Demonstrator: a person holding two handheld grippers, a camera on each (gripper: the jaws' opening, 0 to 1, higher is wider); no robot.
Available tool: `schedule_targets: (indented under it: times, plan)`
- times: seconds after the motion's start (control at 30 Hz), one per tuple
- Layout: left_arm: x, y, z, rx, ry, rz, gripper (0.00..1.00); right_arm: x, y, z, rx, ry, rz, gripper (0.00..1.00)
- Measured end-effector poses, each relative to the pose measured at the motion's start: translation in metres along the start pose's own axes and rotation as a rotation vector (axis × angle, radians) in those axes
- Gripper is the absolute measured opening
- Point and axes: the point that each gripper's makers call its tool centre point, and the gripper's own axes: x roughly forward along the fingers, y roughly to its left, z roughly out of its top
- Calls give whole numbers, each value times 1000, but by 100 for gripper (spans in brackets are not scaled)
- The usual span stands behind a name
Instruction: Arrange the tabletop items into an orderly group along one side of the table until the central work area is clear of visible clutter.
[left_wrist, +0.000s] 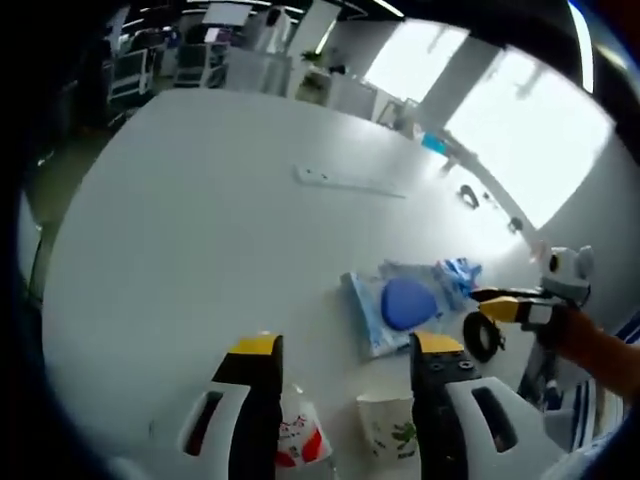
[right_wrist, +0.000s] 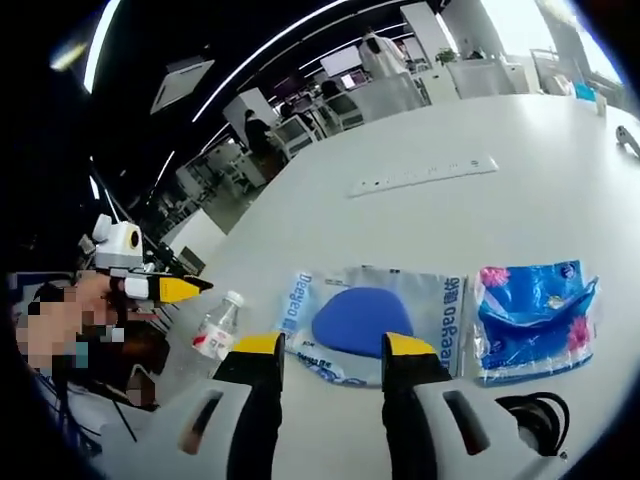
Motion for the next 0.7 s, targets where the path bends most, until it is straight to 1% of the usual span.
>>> schedule_targets:
  times: [0.07, 0.13, 0.2, 0.23, 0.27, 0.37, 0.43, 0.5, 0.53, 0.7]
  plan:
    - [-6, 2, -1, -13, -8, -1, 49, 4, 6, 1, -11, 8, 13, 36]
    - [-13, 4, 0, -6, -37, 1, 51, 9, 14, 3, -26, 15, 33, 36]
    - [-20, 8, -2, -26, -40, 6, 54, 14, 25, 5, -49, 27, 56, 36]
    - [-23, 8, -2, -27, -51, 5, 55, 16, 29, 5, -57, 33, 63, 36]
    - [-27, 9, -1, -21, -72, 3, 54, 20, 36, 6, -69, 38, 76, 36]
    - [-37, 14, -4, -35, -86, 12, 54, 28, 49, 7, -94, 52, 103, 36]
    - [-43, 15, -6, -39, -97, 3, 53, 33, 59, 8, -107, 59, 130, 36]
    - [-49, 16, -8, -35, -106, 6, 54, 38, 67, 9, -138, 74, 145, 37]
    - [-52, 17, -8, -39, -113, 7, 53, 40, 71, 9, -140, 77, 154, 37]
    - [-63, 24, -11, -45, -126, 24, 53, 47, 82, 9, -160, 90, 176, 37]
